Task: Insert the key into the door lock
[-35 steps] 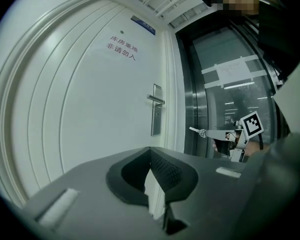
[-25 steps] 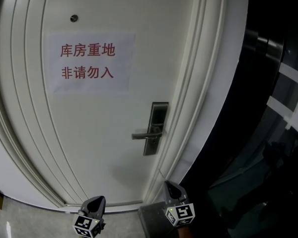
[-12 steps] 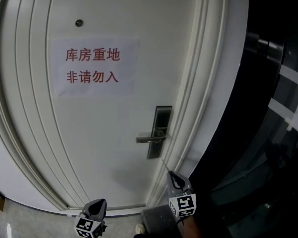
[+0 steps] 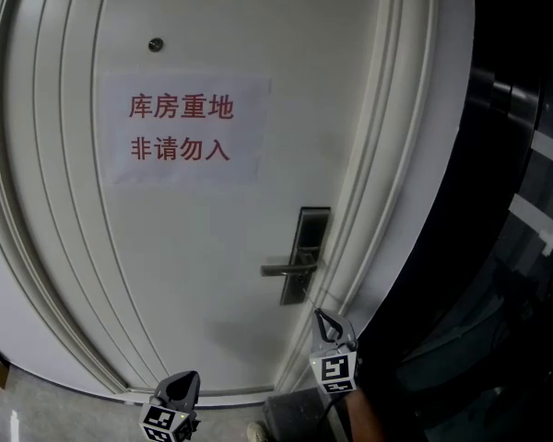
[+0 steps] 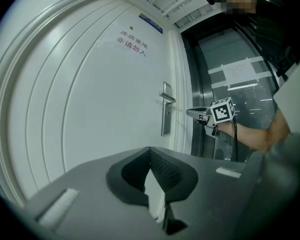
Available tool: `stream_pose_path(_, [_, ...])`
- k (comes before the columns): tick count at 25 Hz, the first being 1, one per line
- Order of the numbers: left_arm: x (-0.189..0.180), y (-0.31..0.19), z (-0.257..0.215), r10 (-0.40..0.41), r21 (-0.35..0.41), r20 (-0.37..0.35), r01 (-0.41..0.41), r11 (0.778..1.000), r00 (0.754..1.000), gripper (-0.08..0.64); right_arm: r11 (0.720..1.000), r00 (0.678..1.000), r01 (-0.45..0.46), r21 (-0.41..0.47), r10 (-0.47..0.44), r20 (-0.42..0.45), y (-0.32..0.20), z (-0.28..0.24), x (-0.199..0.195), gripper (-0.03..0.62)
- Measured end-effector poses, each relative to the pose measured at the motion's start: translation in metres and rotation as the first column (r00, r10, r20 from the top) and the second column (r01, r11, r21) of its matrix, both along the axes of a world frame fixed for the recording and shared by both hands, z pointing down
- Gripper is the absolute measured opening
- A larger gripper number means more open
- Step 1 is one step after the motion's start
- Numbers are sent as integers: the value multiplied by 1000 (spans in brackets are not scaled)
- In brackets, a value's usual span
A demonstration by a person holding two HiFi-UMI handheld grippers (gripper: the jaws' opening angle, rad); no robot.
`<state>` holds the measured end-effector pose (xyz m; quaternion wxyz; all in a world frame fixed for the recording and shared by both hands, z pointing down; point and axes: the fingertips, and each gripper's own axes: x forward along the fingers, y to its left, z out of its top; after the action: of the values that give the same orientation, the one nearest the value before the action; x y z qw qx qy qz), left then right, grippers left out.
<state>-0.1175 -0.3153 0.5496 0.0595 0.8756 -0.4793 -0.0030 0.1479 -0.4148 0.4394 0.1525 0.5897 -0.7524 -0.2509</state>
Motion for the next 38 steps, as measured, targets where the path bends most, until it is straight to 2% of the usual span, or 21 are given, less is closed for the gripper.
stream_pose_path(9, [1,-22,0,-4,-9,-7,4,1000,1000,3,998,986,-59,18,61,-153,-28,2,5,11])
stream_pose_path(23, [2,-33,12,-21,-40,-27,20,999,999,3,997,962,-80,19,82,-262,-50,13,6,11])
stream_pose_path(38, [2,-34,19,-16,-56,-30,15,998,999,3,996,957,-83,19,85,-277,-48,10,3,11])
